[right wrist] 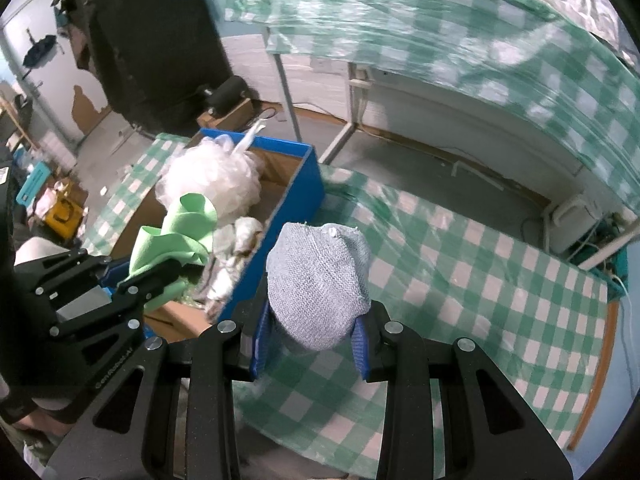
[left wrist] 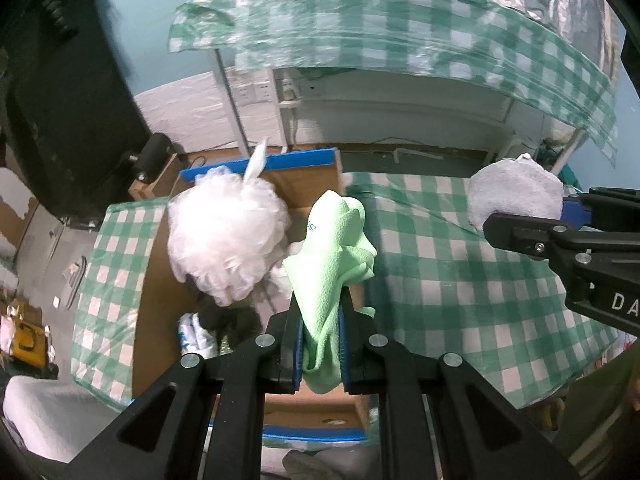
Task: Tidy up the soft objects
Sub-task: 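Lift and carry the green cloth and grey cap with both tools over the box, then open the left tool to drop the green cloth while the right tool releases the grey cap into the box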
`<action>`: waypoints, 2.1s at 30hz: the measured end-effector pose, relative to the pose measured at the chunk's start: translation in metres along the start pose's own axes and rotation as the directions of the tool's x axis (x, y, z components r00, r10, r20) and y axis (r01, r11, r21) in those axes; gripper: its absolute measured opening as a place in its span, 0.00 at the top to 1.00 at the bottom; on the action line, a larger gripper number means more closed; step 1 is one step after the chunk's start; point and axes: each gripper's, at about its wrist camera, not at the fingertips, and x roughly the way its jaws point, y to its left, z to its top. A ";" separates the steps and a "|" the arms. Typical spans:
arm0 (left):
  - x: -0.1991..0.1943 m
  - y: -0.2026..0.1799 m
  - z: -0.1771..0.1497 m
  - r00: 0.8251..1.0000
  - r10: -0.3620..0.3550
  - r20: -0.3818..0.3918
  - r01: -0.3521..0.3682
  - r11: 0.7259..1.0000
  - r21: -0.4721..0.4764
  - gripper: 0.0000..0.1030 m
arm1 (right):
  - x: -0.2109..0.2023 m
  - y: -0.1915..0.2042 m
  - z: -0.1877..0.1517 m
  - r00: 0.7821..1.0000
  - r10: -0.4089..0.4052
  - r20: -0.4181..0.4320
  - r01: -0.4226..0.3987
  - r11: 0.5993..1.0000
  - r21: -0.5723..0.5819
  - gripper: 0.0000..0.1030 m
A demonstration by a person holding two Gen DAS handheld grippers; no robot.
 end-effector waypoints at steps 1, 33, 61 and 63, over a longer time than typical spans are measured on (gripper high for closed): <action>0.002 0.005 -0.001 1.000 0.003 -0.005 -0.003 1.000 -0.009 0.87 | 0.002 0.005 0.002 1.000 0.006 -0.002 -0.006 1.000 -0.008 0.68; 0.034 0.100 -0.029 0.992 0.053 -0.110 -0.073 0.980 -0.186 0.87 | 0.080 0.098 0.026 0.984 0.105 -0.142 -0.125 0.982 -0.141 0.68; 0.010 0.112 -0.025 0.997 0.057 -0.050 -0.066 0.976 -0.208 0.43 | 0.070 0.091 0.037 0.993 0.080 -0.091 -0.088 0.992 -0.086 0.28; 0.004 0.110 -0.023 0.996 0.075 -0.037 -0.081 0.976 -0.201 0.37 | 0.066 0.088 0.038 0.994 0.076 -0.076 -0.082 0.994 -0.078 0.25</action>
